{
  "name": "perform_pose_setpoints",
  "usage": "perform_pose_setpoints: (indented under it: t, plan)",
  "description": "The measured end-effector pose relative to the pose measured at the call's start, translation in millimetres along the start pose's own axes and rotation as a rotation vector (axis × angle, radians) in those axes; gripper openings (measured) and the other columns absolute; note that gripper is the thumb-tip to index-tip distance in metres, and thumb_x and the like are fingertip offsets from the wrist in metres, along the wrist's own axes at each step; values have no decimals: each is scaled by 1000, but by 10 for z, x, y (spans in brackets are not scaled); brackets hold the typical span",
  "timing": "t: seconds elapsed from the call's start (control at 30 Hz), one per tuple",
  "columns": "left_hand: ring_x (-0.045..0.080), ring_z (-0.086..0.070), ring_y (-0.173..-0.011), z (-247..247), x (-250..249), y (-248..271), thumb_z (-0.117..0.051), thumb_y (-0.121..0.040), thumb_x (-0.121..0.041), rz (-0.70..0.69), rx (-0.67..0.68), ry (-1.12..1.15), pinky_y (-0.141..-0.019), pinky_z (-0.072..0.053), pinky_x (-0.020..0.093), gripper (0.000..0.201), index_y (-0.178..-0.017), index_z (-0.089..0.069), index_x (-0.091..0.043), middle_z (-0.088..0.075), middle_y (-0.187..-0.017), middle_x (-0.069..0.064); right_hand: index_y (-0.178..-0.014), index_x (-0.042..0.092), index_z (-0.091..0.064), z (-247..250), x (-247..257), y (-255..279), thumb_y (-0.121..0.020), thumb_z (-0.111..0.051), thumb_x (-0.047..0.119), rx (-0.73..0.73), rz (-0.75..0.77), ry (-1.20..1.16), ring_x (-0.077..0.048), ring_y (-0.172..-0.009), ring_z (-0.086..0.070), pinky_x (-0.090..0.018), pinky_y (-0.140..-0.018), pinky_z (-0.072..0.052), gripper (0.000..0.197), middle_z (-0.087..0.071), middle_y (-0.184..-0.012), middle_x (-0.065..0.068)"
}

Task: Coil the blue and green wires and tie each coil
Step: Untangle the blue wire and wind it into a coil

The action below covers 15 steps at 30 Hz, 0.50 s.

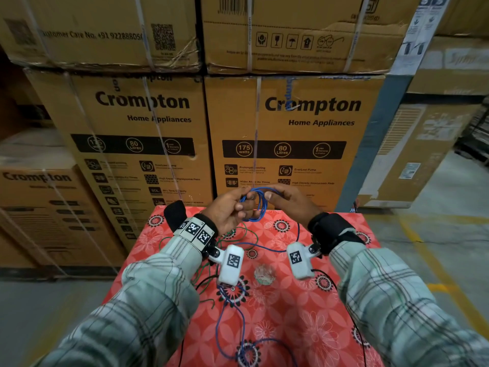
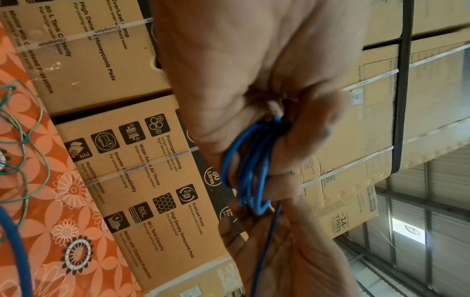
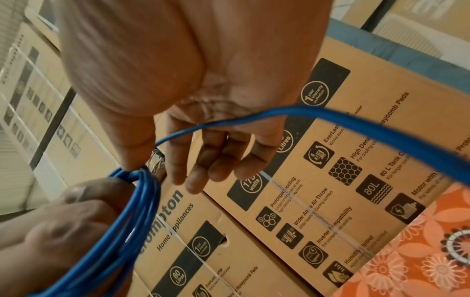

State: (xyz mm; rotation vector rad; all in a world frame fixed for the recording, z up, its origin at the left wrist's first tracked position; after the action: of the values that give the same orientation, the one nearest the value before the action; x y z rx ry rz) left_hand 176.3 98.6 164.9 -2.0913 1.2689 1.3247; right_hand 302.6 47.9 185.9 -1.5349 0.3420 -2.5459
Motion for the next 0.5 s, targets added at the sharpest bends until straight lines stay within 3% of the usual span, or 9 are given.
perform_pose_setpoints:
  t: [0.1,0.17,0.23,0.27,0.3,0.4,0.43,0.5]
  plan:
    - [6,-25,-31,-15,3,10,-28,-102,-26,17,60,-3,-66,-48,26,36,-72,-44,-14,-28,-38,-11,-117,11,-66,11,24,2,-98,-52,15,69,-52,-59,-5,-98,-61,-20,-85,-47,23,-69,-107,-3]
    - [7,-25,-31,-12,7,2,-28,-102,-25,8,51,-18,-66,-47,27,37,-70,-44,-14,-28,-38,-10,-113,10,-67,19,-26,-20,-98,-53,21,70,-79,-30,-12,-94,-61,-32,-84,-51,23,-69,-105,-14]
    - [9,-28,-32,-20,8,-7,-27,-101,-24,-8,13,-51,-67,-46,28,37,-69,-44,-13,-30,-39,-8,-108,12,-66,-2,-68,-38,-98,-51,32,66,-86,27,-29,-90,-61,-49,-87,-48,27,-64,-106,-25]
    - [10,-32,-33,-23,5,-16,-27,-101,-23,-16,-7,-69,-66,-46,28,38,-70,-44,-13,-34,-39,-6,-107,12,-65,-29,-85,-44,-97,-48,36,71,-79,57,-34,-89,-59,-51,-85,-47,30,-62,-105,-27]
    - [12,-37,-35,-38,-3,-11,-27,-102,-22,-19,-15,-73,-64,-47,27,38,-71,-45,-11,-38,-41,-4,-105,11,-63,-53,-98,-43,-98,-45,35,74,-66,82,-32,-87,-57,-48,-82,-47,31,-62,-101,-24]
    - [10,-41,-34,-58,-14,-9,-27,-103,-19,-4,7,-53,-54,-47,21,36,-79,-51,-6,-46,-44,-2,-90,26,-57,-75,-57,-15,-103,-39,21,51,-38,181,5,-74,-47,-21,-71,-38,22,-52,-83,5]
    - [7,-38,-32,-61,-8,-7,-26,-103,-18,11,22,-50,-55,-45,19,35,-81,-52,-6,-45,-44,-3,-85,33,-52,-81,-19,-3,-103,-39,18,43,-22,222,10,-73,-45,-14,-69,-35,27,-47,-81,11]
    - [5,-31,-30,-56,18,-8,-26,-102,-19,47,58,-42,-61,-43,22,35,-83,-52,-7,-39,-42,-8,-80,35,-47,-90,-25,-1,-103,-39,15,30,-1,258,12,-73,-45,-11,-66,-33,31,-43,-80,14]
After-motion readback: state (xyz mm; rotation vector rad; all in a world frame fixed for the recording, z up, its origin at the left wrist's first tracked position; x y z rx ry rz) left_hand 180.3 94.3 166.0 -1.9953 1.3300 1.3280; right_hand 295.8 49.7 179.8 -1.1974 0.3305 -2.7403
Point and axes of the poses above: each hand's wrist, its own y-axis away from the middle knuckle, its own z-axis out of the back of the hand, x = y × z, the point moved 6 cm from there along -y, towards the middle knuckle
